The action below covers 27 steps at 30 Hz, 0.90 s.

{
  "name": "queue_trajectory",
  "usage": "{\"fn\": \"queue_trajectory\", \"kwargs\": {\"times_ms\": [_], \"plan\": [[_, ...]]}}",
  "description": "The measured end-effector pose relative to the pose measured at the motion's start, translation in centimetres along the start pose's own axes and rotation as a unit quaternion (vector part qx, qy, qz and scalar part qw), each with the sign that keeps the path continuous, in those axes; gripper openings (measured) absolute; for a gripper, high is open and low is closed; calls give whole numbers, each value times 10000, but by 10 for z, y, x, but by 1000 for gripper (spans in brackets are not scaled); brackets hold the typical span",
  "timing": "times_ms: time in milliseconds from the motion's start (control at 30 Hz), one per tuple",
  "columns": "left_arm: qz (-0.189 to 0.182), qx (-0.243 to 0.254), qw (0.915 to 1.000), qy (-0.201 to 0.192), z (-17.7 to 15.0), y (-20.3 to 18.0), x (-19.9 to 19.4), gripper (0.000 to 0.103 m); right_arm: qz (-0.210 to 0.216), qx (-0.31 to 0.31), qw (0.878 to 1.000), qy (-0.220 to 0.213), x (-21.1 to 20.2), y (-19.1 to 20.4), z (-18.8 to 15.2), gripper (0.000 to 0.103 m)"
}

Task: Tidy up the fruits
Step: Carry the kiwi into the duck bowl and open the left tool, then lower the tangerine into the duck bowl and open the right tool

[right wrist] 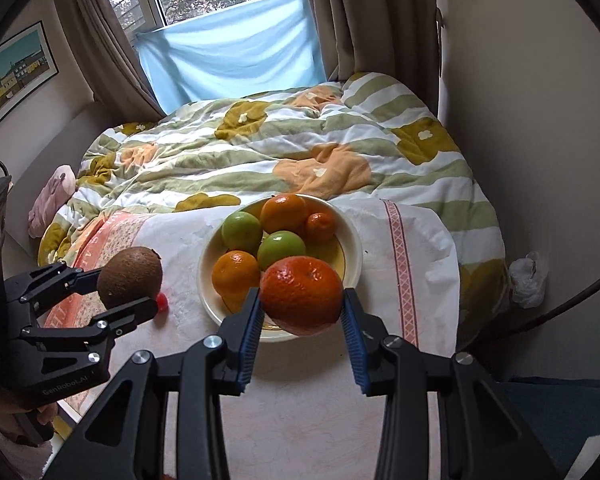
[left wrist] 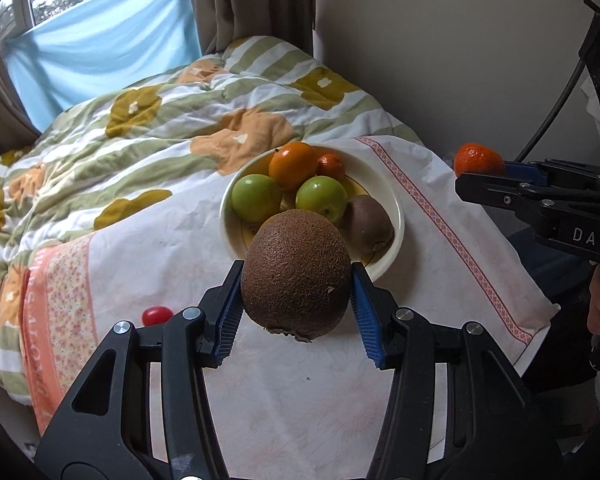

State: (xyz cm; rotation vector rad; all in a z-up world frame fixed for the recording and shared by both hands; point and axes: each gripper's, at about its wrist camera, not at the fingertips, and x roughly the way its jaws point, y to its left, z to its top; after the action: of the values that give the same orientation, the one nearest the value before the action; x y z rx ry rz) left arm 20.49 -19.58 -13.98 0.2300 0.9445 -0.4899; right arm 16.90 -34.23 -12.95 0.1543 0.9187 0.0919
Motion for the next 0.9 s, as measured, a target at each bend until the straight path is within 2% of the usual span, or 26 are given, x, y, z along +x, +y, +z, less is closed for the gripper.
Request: {"fn": "queue_trajectory", "kwargs": {"times_ms": [300,567,700,900], "plan": [[15,13,9996,288,10,-27,57,50,185,-7,9996,236,35,-40,6,36],[157,136,9983,539,16,-34,86,50,367,-63,9985,409,63,-48,13,36],[62,100,9985,530,18,-32,85,51,414,-93,9981,446,70,-47,17,36],[140,133,9982,566,20,-27,75,51,479,-142,9975,497,75,-43,23,36]]}}
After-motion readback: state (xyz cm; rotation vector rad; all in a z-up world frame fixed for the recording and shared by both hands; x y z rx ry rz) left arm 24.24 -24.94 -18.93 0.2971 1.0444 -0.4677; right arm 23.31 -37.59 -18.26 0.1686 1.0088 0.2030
